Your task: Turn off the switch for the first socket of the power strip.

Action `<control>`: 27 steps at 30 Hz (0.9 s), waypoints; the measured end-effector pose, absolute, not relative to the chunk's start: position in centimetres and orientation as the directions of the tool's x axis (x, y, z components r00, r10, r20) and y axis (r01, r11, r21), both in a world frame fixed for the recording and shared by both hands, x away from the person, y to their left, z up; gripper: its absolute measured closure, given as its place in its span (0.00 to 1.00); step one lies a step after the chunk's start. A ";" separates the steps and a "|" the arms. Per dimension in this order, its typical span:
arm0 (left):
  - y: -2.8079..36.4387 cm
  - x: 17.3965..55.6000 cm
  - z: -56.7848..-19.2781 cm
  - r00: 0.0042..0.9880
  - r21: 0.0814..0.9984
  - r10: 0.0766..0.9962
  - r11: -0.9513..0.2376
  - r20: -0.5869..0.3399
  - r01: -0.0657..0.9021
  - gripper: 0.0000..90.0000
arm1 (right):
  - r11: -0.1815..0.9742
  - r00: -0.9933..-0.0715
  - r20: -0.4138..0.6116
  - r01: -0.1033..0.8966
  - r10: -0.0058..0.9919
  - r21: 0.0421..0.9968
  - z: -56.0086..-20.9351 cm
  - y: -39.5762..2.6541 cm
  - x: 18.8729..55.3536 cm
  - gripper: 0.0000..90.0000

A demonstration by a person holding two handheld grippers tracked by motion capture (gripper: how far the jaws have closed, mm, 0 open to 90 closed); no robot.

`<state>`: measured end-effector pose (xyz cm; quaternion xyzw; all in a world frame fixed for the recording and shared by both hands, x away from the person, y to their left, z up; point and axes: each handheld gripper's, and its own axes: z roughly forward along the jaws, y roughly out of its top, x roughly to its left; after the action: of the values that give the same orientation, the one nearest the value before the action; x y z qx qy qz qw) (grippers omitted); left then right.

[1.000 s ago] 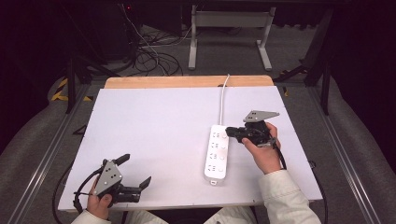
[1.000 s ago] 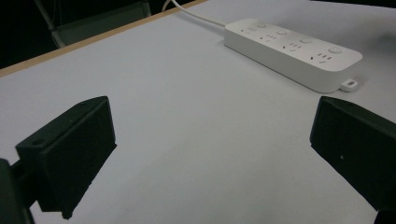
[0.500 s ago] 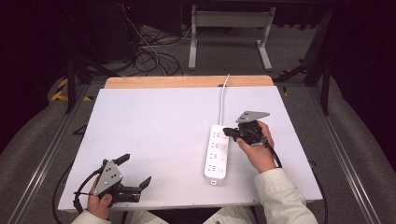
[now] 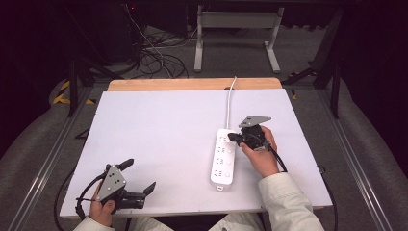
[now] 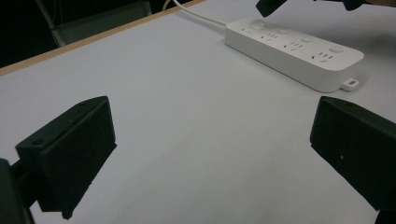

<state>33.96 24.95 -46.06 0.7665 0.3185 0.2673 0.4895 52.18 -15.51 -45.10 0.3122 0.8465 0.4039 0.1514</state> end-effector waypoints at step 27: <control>25.0 34.0 -46.0 0.653 0.918 0.749 -0.330 0.113 0.219 0.01 | 0.519 -0.745 -0.056 0.408 0.665 0.751 -45.8 -15.3 52.3 1.00</control>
<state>33.98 24.96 -46.03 0.7684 0.3150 0.2727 0.4857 52.26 -15.25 -45.84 0.3139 0.8546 0.3767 0.1709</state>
